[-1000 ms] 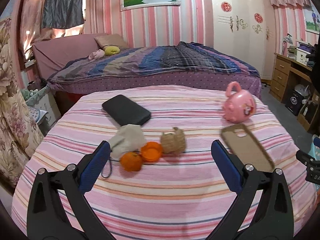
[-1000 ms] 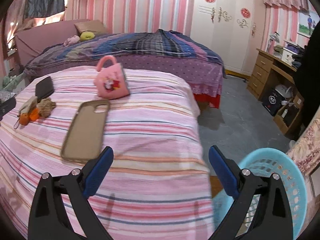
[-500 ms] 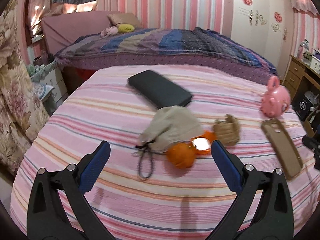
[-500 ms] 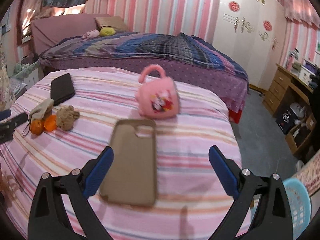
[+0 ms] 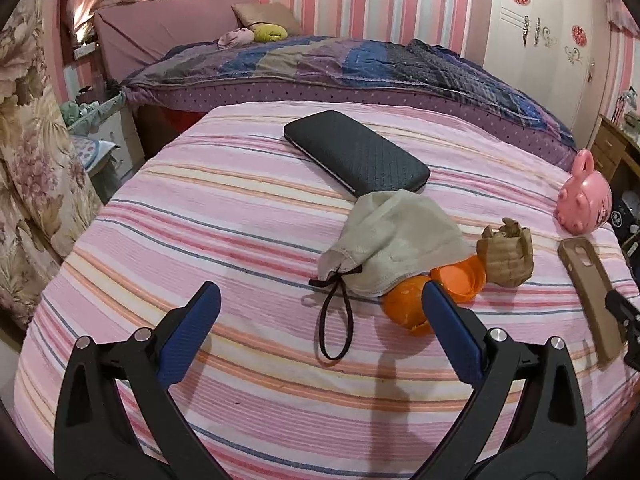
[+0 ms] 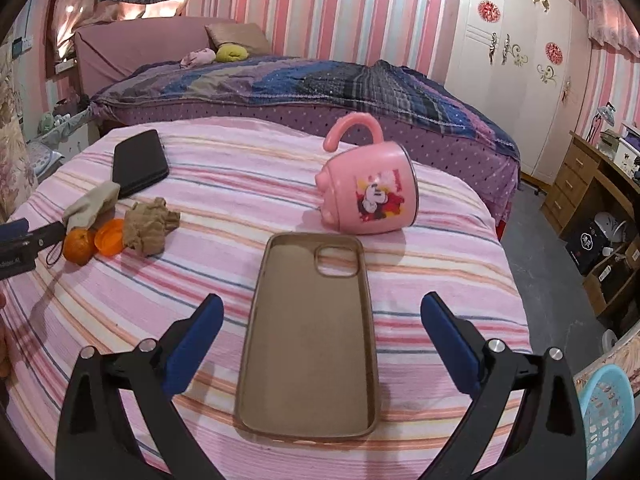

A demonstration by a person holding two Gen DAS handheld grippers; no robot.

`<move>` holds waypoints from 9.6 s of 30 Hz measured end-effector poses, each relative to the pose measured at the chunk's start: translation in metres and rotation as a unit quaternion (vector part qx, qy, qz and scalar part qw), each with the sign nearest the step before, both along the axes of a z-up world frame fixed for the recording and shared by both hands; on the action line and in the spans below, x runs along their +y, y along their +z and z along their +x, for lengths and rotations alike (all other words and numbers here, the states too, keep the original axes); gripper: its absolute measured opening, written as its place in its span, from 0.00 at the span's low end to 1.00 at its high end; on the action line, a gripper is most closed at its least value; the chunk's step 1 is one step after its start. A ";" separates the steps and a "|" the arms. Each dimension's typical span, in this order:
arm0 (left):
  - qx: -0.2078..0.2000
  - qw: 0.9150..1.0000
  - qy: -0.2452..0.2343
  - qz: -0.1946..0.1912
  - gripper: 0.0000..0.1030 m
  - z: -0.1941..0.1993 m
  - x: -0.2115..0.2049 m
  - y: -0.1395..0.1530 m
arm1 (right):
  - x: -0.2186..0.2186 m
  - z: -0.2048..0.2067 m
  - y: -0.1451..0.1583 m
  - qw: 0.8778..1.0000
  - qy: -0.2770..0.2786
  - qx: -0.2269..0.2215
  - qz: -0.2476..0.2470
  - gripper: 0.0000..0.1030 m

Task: Collect trash
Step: 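Move both open tools back over the bed toward the grey mask and peels, then grasp the grey cloth mask with the left tool and lift it, then grasp the tan woven cork piece with the right tool while the left tool holds the mask, then carry the mask and cork piece over the blue basket with both tools, then open both tools over the basket to drop the mask and cork piece, then move both open tools back over the bed toward the orange peel and cap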

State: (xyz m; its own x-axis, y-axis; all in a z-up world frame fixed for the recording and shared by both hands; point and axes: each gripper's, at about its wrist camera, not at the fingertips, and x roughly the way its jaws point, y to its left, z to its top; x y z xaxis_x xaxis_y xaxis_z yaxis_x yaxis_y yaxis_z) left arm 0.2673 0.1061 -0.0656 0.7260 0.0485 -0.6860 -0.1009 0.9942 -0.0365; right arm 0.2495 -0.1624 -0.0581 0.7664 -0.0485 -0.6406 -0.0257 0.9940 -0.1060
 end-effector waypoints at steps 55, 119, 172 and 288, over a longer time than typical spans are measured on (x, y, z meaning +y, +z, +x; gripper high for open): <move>0.024 0.999 -0.039 -0.009 0.64 0.037 -0.008 -0.007 | 0.002 0.017 -0.014 0.999 0.011 0.033 0.038 0.94; 0.049 0.997 0.009 -0.066 0.17 -0.002 0.098 -0.014 | 0.106 0.033 0.003 0.989 0.148 0.012 0.005 0.37; -0.039 0.996 -0.082 -0.006 0.15 -0.158 -0.103 0.029 | -0.077 -0.155 0.030 0.998 0.026 -0.054 0.011 0.37; -0.110 0.990 -0.079 0.036 0.95 -0.084 -0.127 0.065 | -0.157 -0.125 0.026 0.987 -0.149 -0.066 0.015 0.94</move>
